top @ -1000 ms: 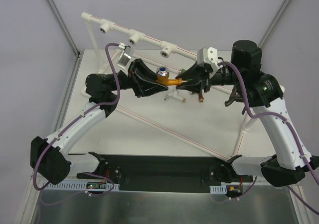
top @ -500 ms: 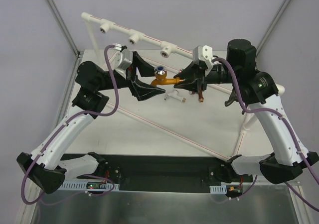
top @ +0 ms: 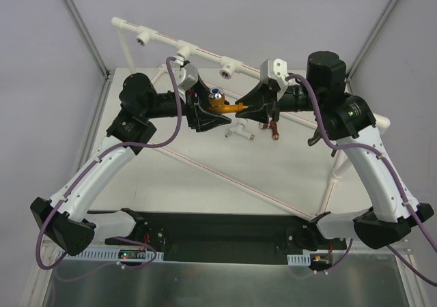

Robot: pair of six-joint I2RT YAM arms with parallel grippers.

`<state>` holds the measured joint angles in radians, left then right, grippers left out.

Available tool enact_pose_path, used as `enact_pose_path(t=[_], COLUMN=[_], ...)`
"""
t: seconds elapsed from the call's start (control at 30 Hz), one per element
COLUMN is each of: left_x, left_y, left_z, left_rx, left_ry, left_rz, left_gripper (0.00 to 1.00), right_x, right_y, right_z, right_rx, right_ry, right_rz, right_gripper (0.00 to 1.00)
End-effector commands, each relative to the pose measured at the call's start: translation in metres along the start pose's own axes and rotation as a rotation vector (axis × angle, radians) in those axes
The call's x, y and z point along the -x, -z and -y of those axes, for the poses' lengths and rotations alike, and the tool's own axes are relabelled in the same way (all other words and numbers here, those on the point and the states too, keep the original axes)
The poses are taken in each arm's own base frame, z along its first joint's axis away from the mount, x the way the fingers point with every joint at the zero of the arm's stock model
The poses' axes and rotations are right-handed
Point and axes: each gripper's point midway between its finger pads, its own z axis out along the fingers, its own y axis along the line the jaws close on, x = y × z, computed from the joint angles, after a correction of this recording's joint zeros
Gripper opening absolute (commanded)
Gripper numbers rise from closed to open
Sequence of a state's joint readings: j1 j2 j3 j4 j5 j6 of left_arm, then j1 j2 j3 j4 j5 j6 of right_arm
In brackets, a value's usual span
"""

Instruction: Install the water faucets

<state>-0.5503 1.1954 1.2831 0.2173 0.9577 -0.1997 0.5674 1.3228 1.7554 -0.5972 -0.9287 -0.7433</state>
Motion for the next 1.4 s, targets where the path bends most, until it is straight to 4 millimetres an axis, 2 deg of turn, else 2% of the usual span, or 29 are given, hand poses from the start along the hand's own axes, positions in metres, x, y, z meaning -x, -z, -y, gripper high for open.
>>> enact_pose_path(t=[0.0, 0.27, 0.4, 0.47, 0.53, 0.57, 0.6, 0.63, 0.7, 0.73, 0.8, 0.83, 0.9, 0.93, 0.97, 1.03, 1.07, 1.13, 1.17, 1.27, 1.37], left_x=[0.028, 0.035, 0.037, 0.040, 0.040, 0.043, 0.042, 0.044, 0.044, 0.046, 0.051, 0.048, 0.046, 0.045, 0.044, 0.038, 0.039, 0.032, 0.034, 0.029, 0.028], left_y=[-0.001, -0.002, -0.001, 0.002, 0.007, 0.011, 0.017, 0.021, 0.033, 0.046, 0.066, 0.083, 0.104, 0.113, 0.133, 0.151, 0.168, 0.182, 0.198, 0.210, 0.218], left_z=[0.010, 0.017, 0.017, 0.016, 0.008, 0.007, -0.004, -0.010, -0.020, -0.038, -0.052, -0.072, -0.086, -0.093, -0.108, -0.120, -0.128, -0.137, -0.144, -0.155, -0.166], left_rx=[-0.019, -0.063, -0.068, -0.051, -0.007, 0.011, 0.062, 0.101, 0.172, 0.266, 0.375, 0.475, 0.584, 0.635, 0.737, 0.809, 0.863, 0.896, 0.933, 0.966, 0.991], left_ry=[-0.054, -0.026, 0.017, 0.019, 0.032, 0.026, 0.038, 0.042, 0.058, 0.068, 0.097, 0.125, 0.181, 0.203, 0.230, 0.299, 0.314, 0.390, 0.414, 0.446, 0.466], left_rz=[0.045, 0.076, 0.093, 0.105, 0.116, 0.127, 0.134, 0.144, 0.163, 0.188, 0.228, 0.253, 0.297, 0.314, 0.343, 0.380, 0.413, 0.458, 0.497, 0.516, 0.530], left_gripper=[0.50, 0.30, 0.00, 0.00, 0.00, 0.00, 0.00, 0.00, 0.00, 0.00, 0.00, 0.00, 0.00, 0.00, 0.00, 0.00, 0.00, 0.00, 0.00, 0.00, 0.00], right_x=[0.020, 0.014, 0.010, 0.009, 0.006, 0.005, 0.001, 0.001, -0.005, -0.004, -0.011, -0.015, -0.020, -0.026, -0.027, -0.044, -0.049, -0.065, -0.070, -0.083, -0.093], right_y=[0.002, 0.000, 0.000, 0.002, 0.006, 0.010, 0.013, 0.020, 0.031, 0.042, 0.055, 0.067, 0.083, 0.095, 0.104, 0.125, 0.136, 0.153, 0.161, 0.172, 0.174], right_z=[0.004, 0.005, 0.006, 0.008, 0.012, 0.015, 0.017, 0.023, 0.029, 0.035, 0.041, 0.050, 0.056, 0.064, 0.070, 0.080, 0.084, 0.087, 0.089, 0.086, 0.086], right_rx=[-0.006, -0.002, -0.009, -0.032, -0.071, -0.096, -0.118, -0.178, -0.237, -0.303, -0.370, -0.444, -0.508, -0.574, -0.616, -0.705, -0.743, -0.782, -0.797, -0.797, -0.785], right_ry=[0.072, 0.061, 0.054, 0.056, 0.061, 0.063, 0.058, 0.066, 0.072, 0.087, 0.096, 0.102, 0.110, 0.108, 0.109, 0.109, 0.106, 0.092, 0.080, 0.056, 0.037], right_rz=[0.055, 0.047, 0.038, 0.028, 0.002, -0.012, -0.031, -0.055, -0.102, -0.130, -0.187, -0.231, -0.295, -0.347, -0.375, -0.490, -0.532, -0.629, -0.660, -0.722, -0.746], right_gripper=[0.02, 0.02, 0.02, 0.02, 0.14, 0.24, 0.41, 0.48, 0.63, 0.67, 0.74, 0.76, 0.81, 0.82, 0.83, 0.84, 0.84, 0.85, 0.85, 0.85, 0.84])
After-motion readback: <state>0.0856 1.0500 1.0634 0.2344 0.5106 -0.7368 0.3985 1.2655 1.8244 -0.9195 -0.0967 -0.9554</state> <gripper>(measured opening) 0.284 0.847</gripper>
